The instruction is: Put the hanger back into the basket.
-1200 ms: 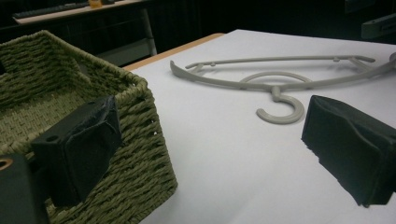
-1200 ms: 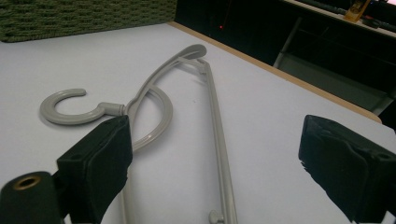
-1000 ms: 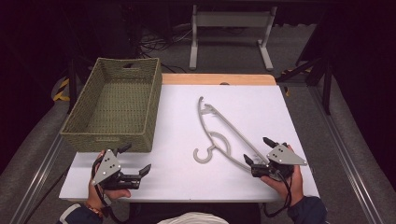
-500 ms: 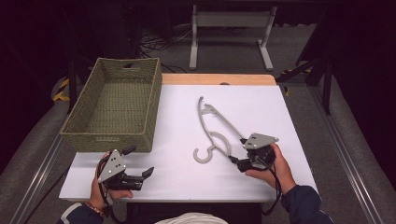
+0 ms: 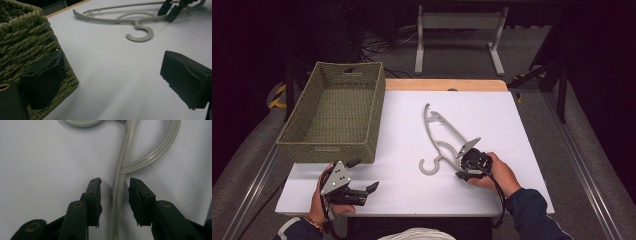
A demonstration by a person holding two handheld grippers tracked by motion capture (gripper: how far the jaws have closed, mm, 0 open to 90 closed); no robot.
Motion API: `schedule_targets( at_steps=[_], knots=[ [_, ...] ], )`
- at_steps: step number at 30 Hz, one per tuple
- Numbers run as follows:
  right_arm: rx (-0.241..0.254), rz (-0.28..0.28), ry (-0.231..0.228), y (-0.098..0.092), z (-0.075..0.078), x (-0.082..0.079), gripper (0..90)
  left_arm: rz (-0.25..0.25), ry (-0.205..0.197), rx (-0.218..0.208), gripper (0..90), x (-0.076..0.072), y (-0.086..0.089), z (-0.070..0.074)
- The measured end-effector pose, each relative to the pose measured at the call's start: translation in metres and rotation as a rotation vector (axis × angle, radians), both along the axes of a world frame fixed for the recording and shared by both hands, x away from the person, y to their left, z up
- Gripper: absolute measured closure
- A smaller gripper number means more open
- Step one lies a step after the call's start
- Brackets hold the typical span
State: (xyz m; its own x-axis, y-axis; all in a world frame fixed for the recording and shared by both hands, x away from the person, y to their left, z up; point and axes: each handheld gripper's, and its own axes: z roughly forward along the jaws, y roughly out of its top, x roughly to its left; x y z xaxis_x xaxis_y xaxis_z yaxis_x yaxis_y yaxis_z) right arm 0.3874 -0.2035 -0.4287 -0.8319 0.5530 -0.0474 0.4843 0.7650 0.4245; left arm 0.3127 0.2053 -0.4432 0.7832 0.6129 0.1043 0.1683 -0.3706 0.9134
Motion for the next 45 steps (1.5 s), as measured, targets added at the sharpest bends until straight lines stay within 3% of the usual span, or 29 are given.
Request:
schedule_targets(
  at_steps=[5,10,13,17,23,30,32,33,34,36,40,45],
  knots=[
    [0.008,0.006,0.013,-0.001,0.000,0.002,74.1,-0.005,0.004,0.016,8.5,0.001,-0.001,-0.001],
    [-0.071,0.064,0.069,0.009,0.003,0.014,77.5,-0.009,0.016,0.015,9.4,0.003,-0.002,-0.002],
    [-0.077,0.069,0.078,0.010,0.004,0.016,77.9,-0.024,0.029,0.023,12.6,0.003,-0.003,-0.003],
    [-0.064,0.058,0.046,0.008,0.003,0.012,80.4,-0.035,0.032,0.041,12.6,0.003,-0.006,-0.004],
    [0.057,0.033,0.034,-0.004,-0.001,0.014,82.7,-0.040,0.047,0.060,15.1,0.004,-0.010,-0.007],
    [0.149,-0.024,-0.025,-0.015,0.002,0.016,82.7,-0.055,0.056,0.078,15.1,0.005,-0.015,-0.009],
    [0.214,-0.045,-0.039,-0.021,0.007,0.016,82.8,-0.057,0.060,0.078,15.2,0.006,-0.016,-0.010],
    [0.214,-0.045,-0.039,-0.021,0.007,0.016,82.8,-0.059,0.059,0.081,15.2,0.006,-0.017,-0.010],
    [0.268,-0.059,-0.054,-0.025,0.011,0.016,82.7,-0.063,0.062,0.081,15.2,0.005,-0.018,-0.010],
    [0.296,-0.063,-0.062,-0.027,0.013,0.016,82.7,-0.069,0.056,0.088,15.3,0.005,-0.020,-0.010],
    [0.406,-0.073,-0.132,-0.033,0.025,0.012,82.8,-0.072,0.049,0.081,16.0,0.006,-0.023,-0.007],
    [0.527,-0.082,-0.200,-0.037,0.037,0.007,82.8,-0.105,0.040,0.034,16.3,0.011,-0.034,0.001]
  ],
)
